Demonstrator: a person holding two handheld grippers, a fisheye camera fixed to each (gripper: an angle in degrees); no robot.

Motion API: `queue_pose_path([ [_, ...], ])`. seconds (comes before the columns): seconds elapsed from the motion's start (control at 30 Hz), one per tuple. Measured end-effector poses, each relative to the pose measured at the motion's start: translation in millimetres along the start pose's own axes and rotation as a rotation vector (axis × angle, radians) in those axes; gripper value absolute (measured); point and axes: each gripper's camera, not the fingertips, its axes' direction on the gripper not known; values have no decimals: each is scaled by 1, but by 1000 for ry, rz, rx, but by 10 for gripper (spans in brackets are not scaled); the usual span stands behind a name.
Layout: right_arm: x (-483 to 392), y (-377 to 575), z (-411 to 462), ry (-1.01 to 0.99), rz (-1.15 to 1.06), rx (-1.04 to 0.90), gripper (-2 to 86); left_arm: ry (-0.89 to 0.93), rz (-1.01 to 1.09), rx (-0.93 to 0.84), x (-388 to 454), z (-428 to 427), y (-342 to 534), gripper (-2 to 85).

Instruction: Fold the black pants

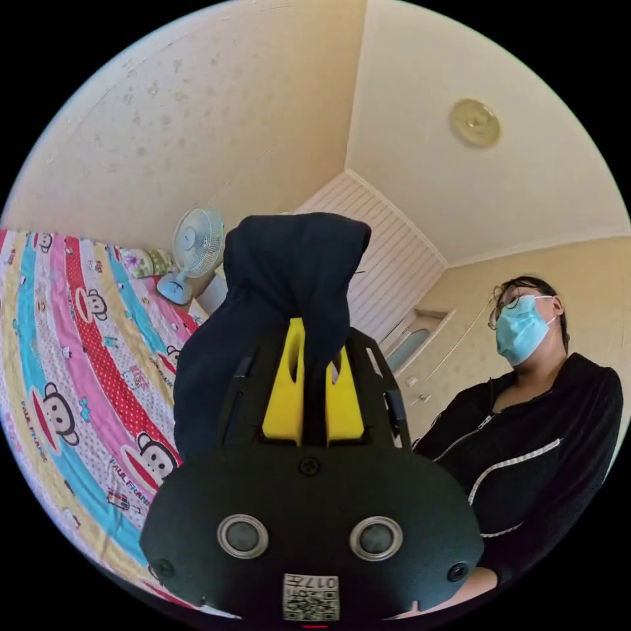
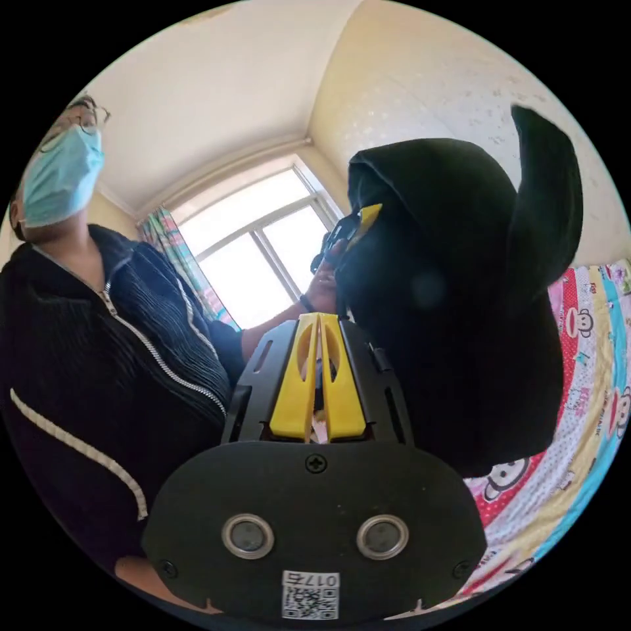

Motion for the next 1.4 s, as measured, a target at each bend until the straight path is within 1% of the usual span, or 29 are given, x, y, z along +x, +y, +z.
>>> queue_pose_path([
  [0.03, 3, 4, 0, -13, 17, 16, 9, -12, 68, 11, 15, -24, -7, 41],
  [0.07, 10, 11, 0, -29, 74, 33, 10, -10, 93, 21, 21, -34, -10, 41],
  [0.13, 16, 21, -2, -32, 141, 60, 13, 28, 163, 75, 35, -75, -22, 41],
  [0.23, 14, 36, -8, 46, 180, 71, 29, 61, 235, 136, 49, -115, -40, 41],
  [0.3, 14, 47, -10, 103, 199, 82, 51, 72, 308, 153, 64, -132, -49, 41],
  [0.4, 22, 53, -13, 112, 206, 124, 97, 59, 356, 223, 83, -151, -56, 43],
  [0.5, 37, 47, -19, 111, 211, 116, 147, 29, 273, 329, 81, -172, -58, 43],
  [0.57, 50, 47, -26, 108, 248, 132, 161, 28, 208, 419, 72, -188, -56, 43],
  [0.63, 57, 55, -43, 67, 235, 230, 160, 90, 89, 532, 51, -207, -55, 43],
  [0.7, 64, 71, -73, 6, 209, 402, 155, 152, 39, 595, 39, -216, -58, 43],
  [0.77, 70, 80, -93, -7, 202, 470, 157, 174, 59, 616, 41, -221, -66, 43],
  [0.83, 76, 85, -105, 32, 204, 456, 164, 145, 127, 613, 63, -219, -80, 43],
  [0.87, 81, 86, -109, 87, 219, 416, 174, 129, 155, 608, 71, -216, -84, 44],
  [0.93, 93, 86, -109, 159, 261, 361, 211, 100, 236, 581, 99, -200, -99, 45],
  [0.97, 105, 83, -107, 153, 300, 354, 256, 101, 247, 575, 105, -194, -102, 45],
  [1.0, 120, 80, -107, 108, 333, 392, 292, 100, 268, 571, 114, -184, -108, 45],
  [1.03, 128, 78, -107, 74, 351, 423, 311, 90, 285, 573, 123, -175, -113, 45],
  [1.1, 159, 69, -106, -121, 401, 546, 321, 62, 291, 587, 134, -163, -118, 46],
  [1.13, 166, 64, -104, -170, 409, 563, 322, 35, 284, 605, 139, -157, -120, 46],
  [1.2, 192, 45, -90, -360, 435, 563, 329, -28, 270, 656, 145, -153, -121, 46],
  [1.23, 197, 40, -85, -414, 444, 564, 330, -65, 252, 689, 144, -152, -121, 46],
  [1.27, 206, 34, -76, -549, 466, 576, 333, -80, 238, 703, 141, -153, -122, 46],
  [1.3, 214, 30, -68, -726, 477, 604, 320, -98, 207, 721, 133, -156, -122, 46],
  [1.33, 217, 28, -65, -814, 469, 624, 314, -111, 177, 730, 121, -161, -123, 46],
  [1.37, 221, 26, -63, -962, 427, 674, 264, -117, 165, 731, 113, -164, -123, 46],
  [1.4, 225, 26, -69, -1007, 406, 720, 205, -130, 150, 725, 98, -171, -123, 46],
])
